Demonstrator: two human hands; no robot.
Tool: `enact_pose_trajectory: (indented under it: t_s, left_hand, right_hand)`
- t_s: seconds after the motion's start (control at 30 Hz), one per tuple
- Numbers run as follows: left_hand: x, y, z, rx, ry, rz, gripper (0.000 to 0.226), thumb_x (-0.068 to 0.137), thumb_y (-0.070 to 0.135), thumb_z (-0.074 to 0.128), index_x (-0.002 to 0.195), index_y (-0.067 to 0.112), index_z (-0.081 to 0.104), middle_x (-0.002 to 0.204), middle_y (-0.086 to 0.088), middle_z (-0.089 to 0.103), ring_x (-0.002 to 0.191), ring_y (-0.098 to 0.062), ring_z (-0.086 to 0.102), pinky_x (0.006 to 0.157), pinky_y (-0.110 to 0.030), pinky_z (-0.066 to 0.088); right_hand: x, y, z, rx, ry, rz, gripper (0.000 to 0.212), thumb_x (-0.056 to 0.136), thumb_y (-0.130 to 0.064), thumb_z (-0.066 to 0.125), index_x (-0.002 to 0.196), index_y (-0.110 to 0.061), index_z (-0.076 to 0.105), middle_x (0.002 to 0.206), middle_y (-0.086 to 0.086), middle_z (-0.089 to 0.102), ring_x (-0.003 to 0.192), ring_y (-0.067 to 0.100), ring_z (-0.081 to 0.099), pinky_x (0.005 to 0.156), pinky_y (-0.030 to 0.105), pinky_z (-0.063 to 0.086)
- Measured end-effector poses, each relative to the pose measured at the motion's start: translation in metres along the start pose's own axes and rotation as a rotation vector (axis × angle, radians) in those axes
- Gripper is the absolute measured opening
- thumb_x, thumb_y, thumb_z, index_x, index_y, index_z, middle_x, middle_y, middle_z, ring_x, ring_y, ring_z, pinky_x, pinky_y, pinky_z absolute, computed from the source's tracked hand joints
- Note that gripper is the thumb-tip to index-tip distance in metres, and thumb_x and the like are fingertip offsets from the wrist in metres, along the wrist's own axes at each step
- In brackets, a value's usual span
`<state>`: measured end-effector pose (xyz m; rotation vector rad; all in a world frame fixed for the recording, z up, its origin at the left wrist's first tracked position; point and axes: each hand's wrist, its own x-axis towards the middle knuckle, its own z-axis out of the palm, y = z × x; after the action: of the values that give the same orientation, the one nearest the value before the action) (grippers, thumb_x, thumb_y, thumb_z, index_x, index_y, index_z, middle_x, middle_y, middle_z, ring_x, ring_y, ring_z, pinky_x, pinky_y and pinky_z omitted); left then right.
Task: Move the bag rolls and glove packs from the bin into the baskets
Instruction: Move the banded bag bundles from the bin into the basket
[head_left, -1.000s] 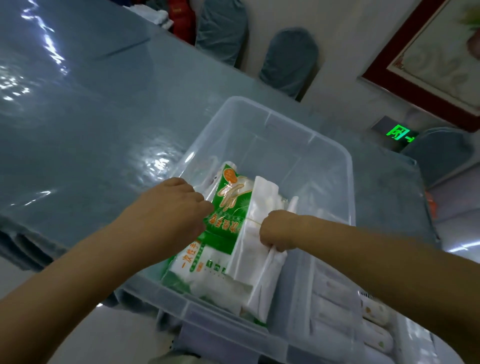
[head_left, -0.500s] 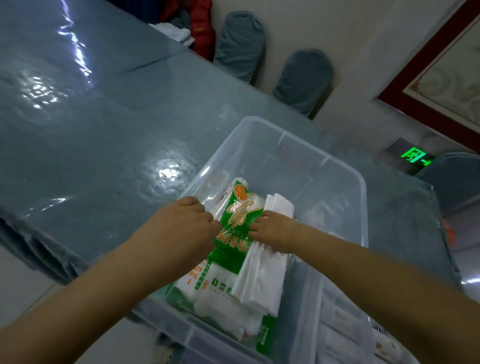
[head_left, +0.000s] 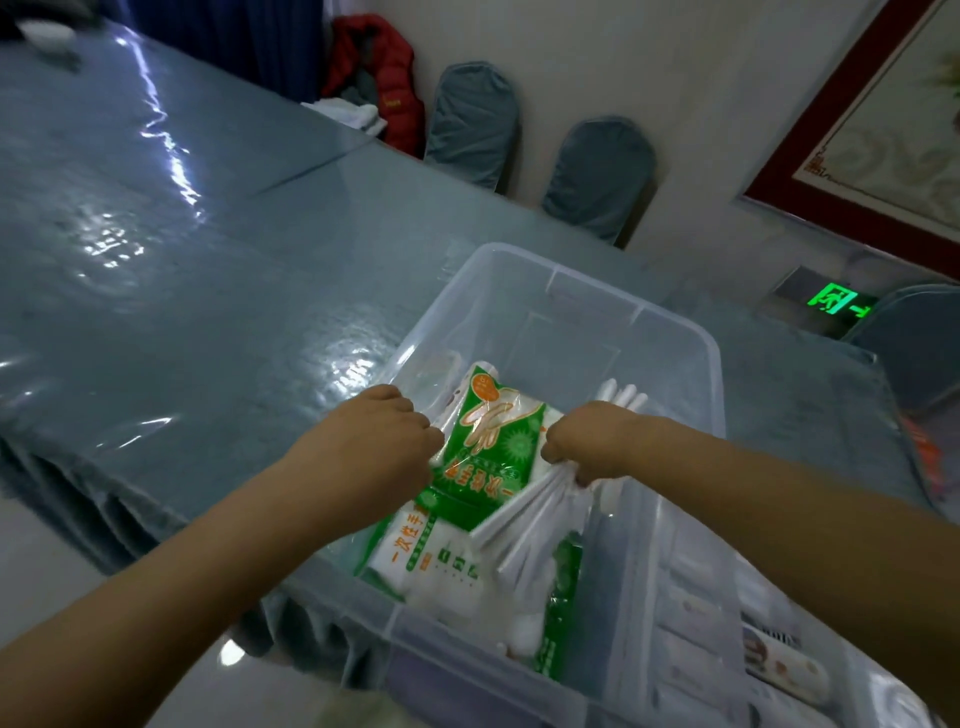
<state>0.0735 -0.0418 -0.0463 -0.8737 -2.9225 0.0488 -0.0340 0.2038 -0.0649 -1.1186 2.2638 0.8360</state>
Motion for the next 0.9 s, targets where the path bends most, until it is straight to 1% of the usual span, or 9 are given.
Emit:
enact_pose_trajectory:
  t_s: [0.17,0.3,0.4,0.47,0.53,0.6,0.73,0.83,0.9]
  left_hand:
    - [-0.001,0.006,-0.027,-0.161,0.391,-0.057,0.033,0.078,0.025,0.067,0.110,0.019,0.065,0.104,-0.002,0.070,0.098,-0.024,0.062,0.085,-0.037,0.048]
    - [0.013,0.004,-0.055,-0.297,0.731,-0.258,0.059,0.079,0.031,0.063,0.132,0.015,0.043,0.128,-0.010,0.052,0.115,-0.022,0.037,0.097,-0.034,0.034]
    - [0.036,-0.002,-0.075,-0.604,0.804,-0.376,0.078,0.077,0.035,0.069,0.139,0.016,0.027,0.135,-0.013,0.037,0.121,-0.026,0.034,0.104,-0.041,0.031]
    - [0.057,-0.001,-0.085,-0.981,0.798,-0.377,0.083,0.076,0.043,0.068,0.139,0.014,0.024,0.134,-0.008,0.037,0.121,-0.020,0.040,0.101,-0.035,0.035]
    - [0.081,0.010,-0.096,-1.322,0.692,-0.369,0.077,0.077,0.043,0.065,0.137,0.014,0.026,0.131,-0.003,0.041,0.117,-0.016,0.045,0.093,-0.027,0.038]
    - [0.102,0.030,-0.102,-1.512,0.484,-0.355,0.072,0.076,0.045,0.067,0.133,0.015,0.035,0.127,-0.004,0.051,0.108,-0.016,0.053,0.085,-0.029,0.043]
    - [0.138,0.089,-0.103,-1.493,0.222,-0.243,0.047,0.076,0.036,0.070,0.112,0.010,0.055,0.107,-0.010,0.066,0.098,-0.026,0.063,0.090,-0.045,0.050]
    - [0.162,0.132,-0.106,-1.353,0.317,-0.204,0.019,0.078,0.024,0.070,0.089,0.014,0.059,0.079,0.000,0.066,0.069,-0.009,0.063,0.059,-0.013,0.050]
    - [0.174,0.162,-0.107,-1.356,0.326,-0.208,0.015,0.076,0.020,0.071,0.073,0.020,0.056,0.064,0.009,0.060,0.051,0.003,0.057,0.041,-0.007,0.039]
  right_hand:
    - [-0.043,0.013,-0.019,0.369,0.345,0.181,0.019,0.074,-0.032,0.069,0.083,-0.023,0.055,0.091,0.004,0.064,0.087,0.025,0.058,0.070,0.035,0.045]
    - [-0.082,0.021,-0.038,0.713,0.634,0.284,0.030,0.071,-0.023,0.073,0.063,-0.027,0.045,0.058,-0.009,0.047,0.061,0.011,0.048,0.055,0.027,0.034]
    - [-0.107,0.028,-0.049,1.038,0.832,0.307,0.020,0.069,-0.016,0.075,0.069,-0.029,0.059,0.062,-0.012,0.055,0.054,-0.007,0.049,0.052,0.008,0.036]
    - [-0.123,0.034,-0.049,1.239,0.921,0.322,0.017,0.073,-0.017,0.075,0.084,-0.026,0.065,0.078,-0.009,0.066,0.066,-0.009,0.057,0.065,0.007,0.044]
    - [-0.137,0.040,-0.045,1.413,0.994,0.352,0.021,0.075,-0.020,0.074,0.094,-0.025,0.067,0.096,-0.001,0.071,0.089,0.009,0.066,0.082,0.026,0.052]
    - [-0.150,0.044,-0.040,1.568,1.082,0.362,0.020,0.076,-0.019,0.074,0.095,-0.025,0.067,0.095,-0.005,0.073,0.089,0.012,0.068,0.077,0.029,0.055]
    - [-0.175,0.044,-0.025,1.858,1.225,0.397,0.018,0.074,-0.024,0.075,0.090,-0.019,0.069,0.080,-0.007,0.074,0.072,0.008,0.069,0.058,0.021,0.053]
    - [-0.198,0.044,-0.002,1.981,1.301,0.455,0.018,0.076,-0.027,0.073,0.091,-0.018,0.070,0.091,0.001,0.075,0.082,0.017,0.070,0.068,0.032,0.057]
    - [-0.213,0.045,0.016,2.030,1.359,0.509,0.019,0.079,-0.026,0.070,0.095,-0.015,0.068,0.102,0.010,0.072,0.094,0.027,0.068,0.087,0.044,0.054]
